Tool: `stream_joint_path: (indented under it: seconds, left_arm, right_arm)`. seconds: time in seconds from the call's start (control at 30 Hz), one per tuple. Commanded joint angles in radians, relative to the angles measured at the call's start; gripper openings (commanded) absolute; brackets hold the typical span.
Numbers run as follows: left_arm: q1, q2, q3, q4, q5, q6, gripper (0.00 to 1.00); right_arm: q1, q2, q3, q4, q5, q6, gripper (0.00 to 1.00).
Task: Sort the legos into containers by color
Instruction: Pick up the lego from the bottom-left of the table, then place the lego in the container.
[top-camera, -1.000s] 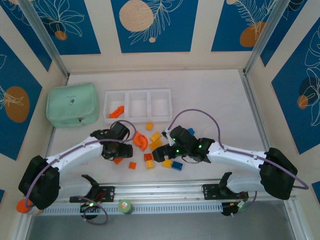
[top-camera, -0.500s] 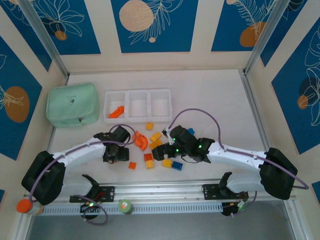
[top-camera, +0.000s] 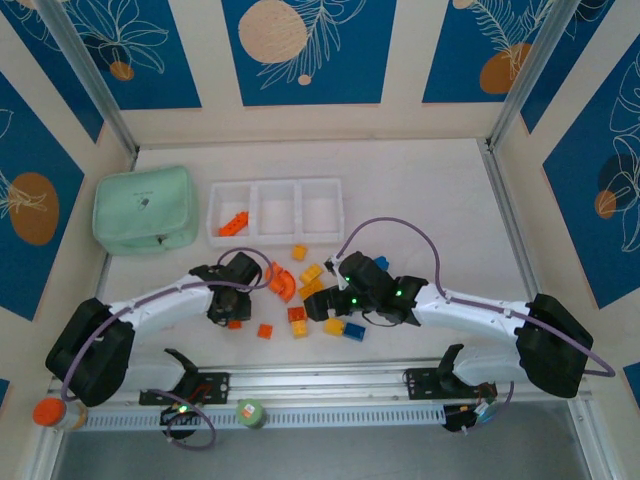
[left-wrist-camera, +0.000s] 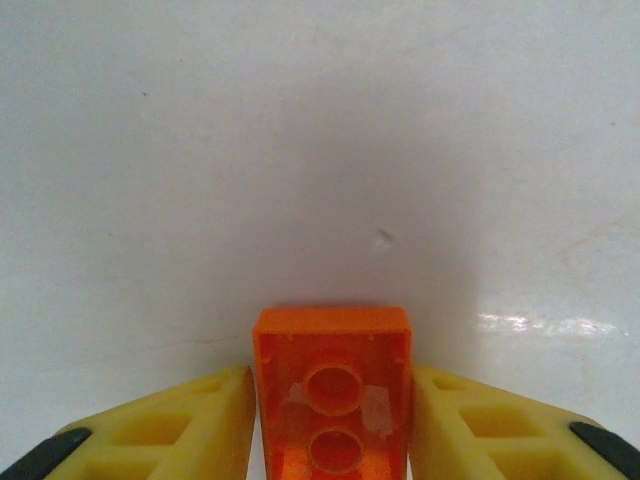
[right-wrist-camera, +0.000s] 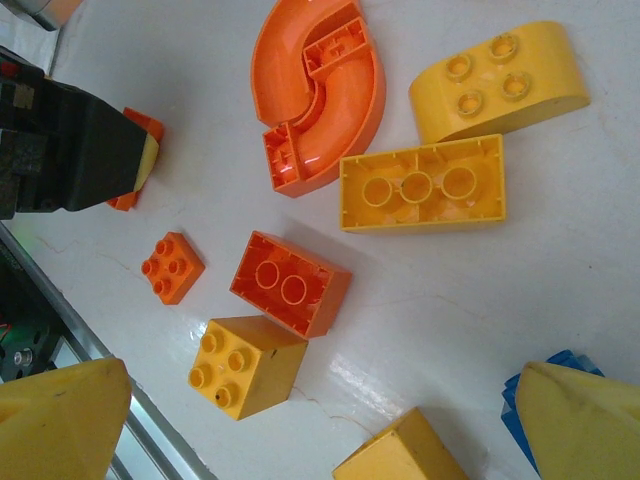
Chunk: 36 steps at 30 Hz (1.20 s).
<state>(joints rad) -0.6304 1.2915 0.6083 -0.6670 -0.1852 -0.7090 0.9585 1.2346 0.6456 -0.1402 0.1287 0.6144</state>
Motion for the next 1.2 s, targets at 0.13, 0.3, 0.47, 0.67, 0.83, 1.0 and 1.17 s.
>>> stream_joint_path:
  seconds: [0.13,0.3,0.47,0.67,0.83,1.0,1.17]
  left_arm:
    - [0.001,0.004,-0.037,0.011,0.030,-0.044,0.37]
    - [0.001,-0.036,-0.011,-0.032,-0.020,-0.035,0.29]
    - [0.006,-0.090,0.046,-0.077,-0.074,-0.012,0.29]
    - [0.066,-0.106,0.195,-0.099,-0.129,0.059,0.29]
    - [0.161,-0.031,0.331,-0.028,-0.103,0.129,0.27]
    - [0.254,0.108,0.495,0.029,-0.076,0.195,0.27]
    - [0.313,0.272,0.640,0.083,-0.053,0.240,0.27]
  right_arm:
    - [0.006,0.014,-0.005,0.020,0.006,0.010,0.99]
    - [0.005,0.007,0.007,0.009,0.005,0.006,0.99]
    - [-0.011,-0.013,0.024,-0.008,0.002,-0.012,0.99]
    - [-0.056,-0.028,0.058,-0.013,-0.026,-0.031,0.99]
    - [-0.114,-0.016,0.094,-0.017,-0.047,-0.047,0.99]
    - [-0.183,0.007,0.115,0.010,-0.090,-0.044,0.99]
    - [-0.217,0.039,0.146,0.010,-0.097,-0.063,0.99]
